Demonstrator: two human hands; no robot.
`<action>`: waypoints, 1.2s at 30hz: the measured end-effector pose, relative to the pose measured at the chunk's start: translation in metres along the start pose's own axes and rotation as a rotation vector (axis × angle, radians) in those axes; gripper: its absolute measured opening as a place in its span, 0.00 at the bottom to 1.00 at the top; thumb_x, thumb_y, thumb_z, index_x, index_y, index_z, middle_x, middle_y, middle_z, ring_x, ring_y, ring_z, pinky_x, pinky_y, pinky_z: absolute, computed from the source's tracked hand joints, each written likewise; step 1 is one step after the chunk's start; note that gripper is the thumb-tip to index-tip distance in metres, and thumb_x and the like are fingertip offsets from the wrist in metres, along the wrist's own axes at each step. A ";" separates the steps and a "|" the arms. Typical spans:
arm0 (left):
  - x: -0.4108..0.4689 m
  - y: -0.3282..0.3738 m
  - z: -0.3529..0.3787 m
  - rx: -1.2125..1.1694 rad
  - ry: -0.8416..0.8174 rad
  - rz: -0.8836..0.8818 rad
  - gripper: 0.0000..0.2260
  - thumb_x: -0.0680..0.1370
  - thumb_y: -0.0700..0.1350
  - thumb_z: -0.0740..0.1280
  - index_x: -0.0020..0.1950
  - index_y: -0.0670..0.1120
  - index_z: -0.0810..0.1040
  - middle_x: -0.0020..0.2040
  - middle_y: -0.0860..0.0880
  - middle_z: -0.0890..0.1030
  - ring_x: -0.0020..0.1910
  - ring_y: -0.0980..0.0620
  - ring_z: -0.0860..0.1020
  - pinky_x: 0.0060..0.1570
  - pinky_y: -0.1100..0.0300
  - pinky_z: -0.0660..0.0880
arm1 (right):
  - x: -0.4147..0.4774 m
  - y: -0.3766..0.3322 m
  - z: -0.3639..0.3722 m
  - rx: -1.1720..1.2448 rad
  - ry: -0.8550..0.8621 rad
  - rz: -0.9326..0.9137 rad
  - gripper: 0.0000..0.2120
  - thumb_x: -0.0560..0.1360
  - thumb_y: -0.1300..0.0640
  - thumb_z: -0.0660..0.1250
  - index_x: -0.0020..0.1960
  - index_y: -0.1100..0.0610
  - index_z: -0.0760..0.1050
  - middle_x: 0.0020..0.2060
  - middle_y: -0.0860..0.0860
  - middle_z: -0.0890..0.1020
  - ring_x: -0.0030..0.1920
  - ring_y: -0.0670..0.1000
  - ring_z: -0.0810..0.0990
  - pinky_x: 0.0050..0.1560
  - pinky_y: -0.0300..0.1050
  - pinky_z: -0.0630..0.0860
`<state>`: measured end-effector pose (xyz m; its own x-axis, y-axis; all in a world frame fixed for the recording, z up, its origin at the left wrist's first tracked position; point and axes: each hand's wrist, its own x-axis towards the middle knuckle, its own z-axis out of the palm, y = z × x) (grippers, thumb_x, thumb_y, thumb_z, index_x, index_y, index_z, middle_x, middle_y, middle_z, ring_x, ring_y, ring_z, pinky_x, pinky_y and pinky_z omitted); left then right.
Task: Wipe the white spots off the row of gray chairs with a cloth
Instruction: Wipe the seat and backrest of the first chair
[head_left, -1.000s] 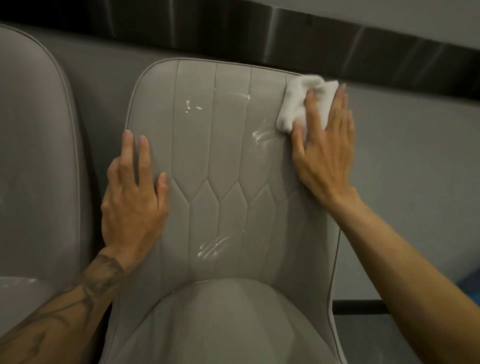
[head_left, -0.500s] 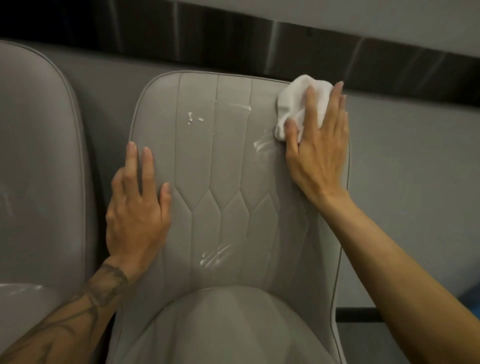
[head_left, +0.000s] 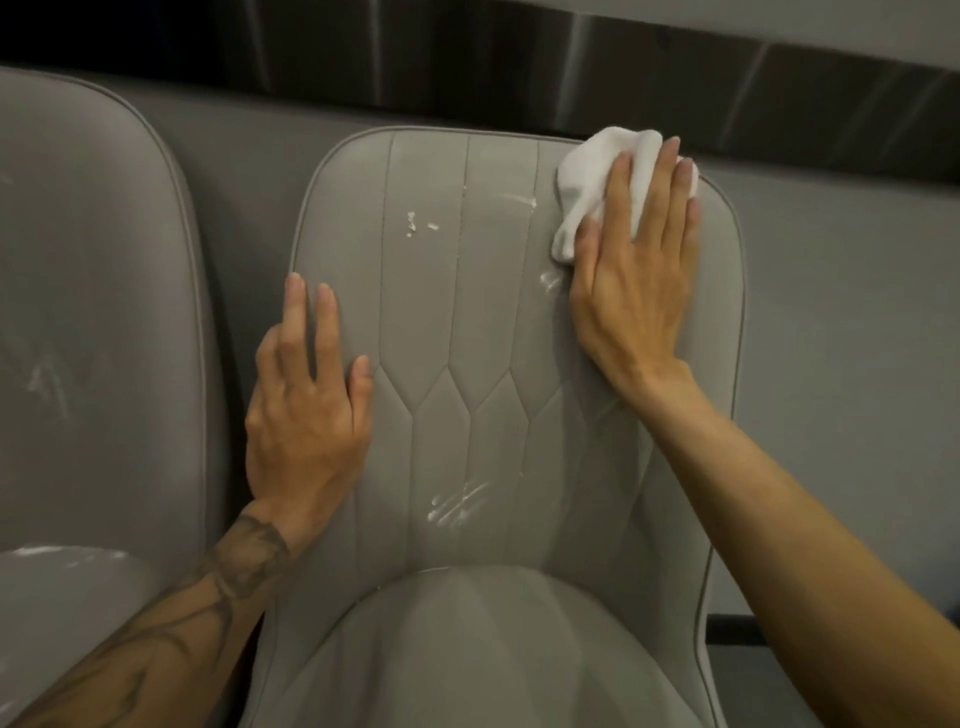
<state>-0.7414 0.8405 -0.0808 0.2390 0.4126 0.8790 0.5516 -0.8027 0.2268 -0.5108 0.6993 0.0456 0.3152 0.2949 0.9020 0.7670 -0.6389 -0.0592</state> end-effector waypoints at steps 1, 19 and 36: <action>0.000 0.000 0.000 0.000 0.003 -0.002 0.28 0.88 0.52 0.54 0.86 0.46 0.50 0.86 0.46 0.52 0.73 0.37 0.68 0.59 0.43 0.79 | -0.017 -0.001 0.002 0.007 -0.006 -0.037 0.28 0.88 0.46 0.46 0.85 0.56 0.50 0.84 0.61 0.52 0.84 0.62 0.49 0.84 0.57 0.48; 0.001 0.001 -0.002 -0.047 -0.011 -0.003 0.28 0.87 0.51 0.56 0.86 0.47 0.52 0.85 0.45 0.53 0.73 0.37 0.67 0.61 0.43 0.78 | -0.073 0.016 -0.001 -0.058 -0.139 -0.395 0.29 0.88 0.47 0.49 0.85 0.56 0.49 0.84 0.60 0.51 0.85 0.59 0.49 0.84 0.57 0.49; 0.000 0.000 0.001 -0.013 -0.002 -0.017 0.28 0.87 0.52 0.55 0.86 0.48 0.51 0.86 0.47 0.52 0.73 0.38 0.67 0.60 0.43 0.79 | 0.004 -0.039 -0.012 0.128 0.001 0.033 0.29 0.87 0.49 0.44 0.84 0.61 0.50 0.84 0.62 0.52 0.84 0.60 0.49 0.84 0.57 0.48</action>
<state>-0.7405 0.8413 -0.0814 0.2311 0.4266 0.8744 0.5450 -0.8013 0.2469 -0.5466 0.7169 0.0565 0.3413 0.2742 0.8991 0.8212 -0.5523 -0.1433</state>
